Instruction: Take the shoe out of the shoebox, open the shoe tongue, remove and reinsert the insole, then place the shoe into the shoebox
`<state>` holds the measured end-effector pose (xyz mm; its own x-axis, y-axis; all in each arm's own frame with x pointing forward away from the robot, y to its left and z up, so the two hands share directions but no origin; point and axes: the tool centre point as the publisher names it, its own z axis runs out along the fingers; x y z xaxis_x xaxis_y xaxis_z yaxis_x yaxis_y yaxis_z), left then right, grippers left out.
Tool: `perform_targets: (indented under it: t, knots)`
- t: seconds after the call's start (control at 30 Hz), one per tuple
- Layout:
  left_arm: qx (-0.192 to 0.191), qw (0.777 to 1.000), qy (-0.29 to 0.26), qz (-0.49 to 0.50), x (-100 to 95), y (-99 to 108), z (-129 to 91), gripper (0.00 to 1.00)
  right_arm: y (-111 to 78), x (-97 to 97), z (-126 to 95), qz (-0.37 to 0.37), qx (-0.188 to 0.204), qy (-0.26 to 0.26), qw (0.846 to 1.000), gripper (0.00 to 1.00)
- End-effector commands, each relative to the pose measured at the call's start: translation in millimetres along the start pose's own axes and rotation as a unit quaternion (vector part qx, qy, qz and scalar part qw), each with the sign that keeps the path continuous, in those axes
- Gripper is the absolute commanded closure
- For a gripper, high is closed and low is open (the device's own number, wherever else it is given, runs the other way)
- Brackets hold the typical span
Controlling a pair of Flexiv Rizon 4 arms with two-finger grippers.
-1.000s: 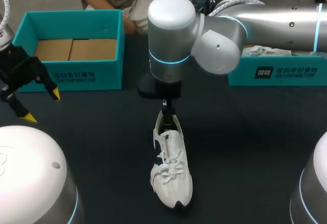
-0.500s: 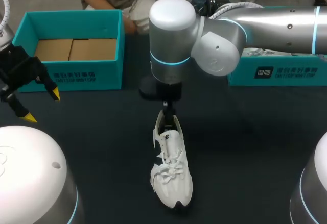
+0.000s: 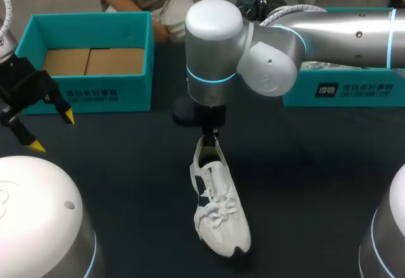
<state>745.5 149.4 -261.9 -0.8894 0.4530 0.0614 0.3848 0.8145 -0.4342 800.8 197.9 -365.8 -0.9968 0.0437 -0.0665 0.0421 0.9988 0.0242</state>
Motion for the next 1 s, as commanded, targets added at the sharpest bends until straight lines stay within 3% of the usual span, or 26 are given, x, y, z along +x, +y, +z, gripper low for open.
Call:
perform_targets:
  t: [0.03, 0.27, 0.47, 0.6, 1.0]
  knots:
    - [-0.001, 1.0, 0.0, 0.0, 0.6, 0.1, 0.2, 0.0, 0.5, 5.2, 1.0, 0.0, 0.001, -0.001, 1.0, 1.0]
    - [-0.001, 1.0, 0.0, 0.0, 0.6, 0.1, 0.2, 0.0, 1.9, 9.5, -1.9, 0.002, 0.003, -0.004, 1.0, 1.0]
    - [-0.001, 1.0, 0.0, 0.0, 0.6, 0.1, 0.2, 0.0, 3.4, 10.2, -18.5, 0.0, 0.008, -0.018, 1.0, 1.0]
    - [-0.001, 1.0, 0.0, 0.0, 0.6, 0.1, 0.2, 0.0, 3.7, 7.1, -40.3, -0.001, 0.012, -0.031, 0.999, 1.0]
    - [-0.001, 1.0, 0.0, 0.0, 0.6, 0.1, 0.2, 0.0, -8.5, -19.7, -134.9, -0.011, 0.033, -0.065, 0.997, 1.0]
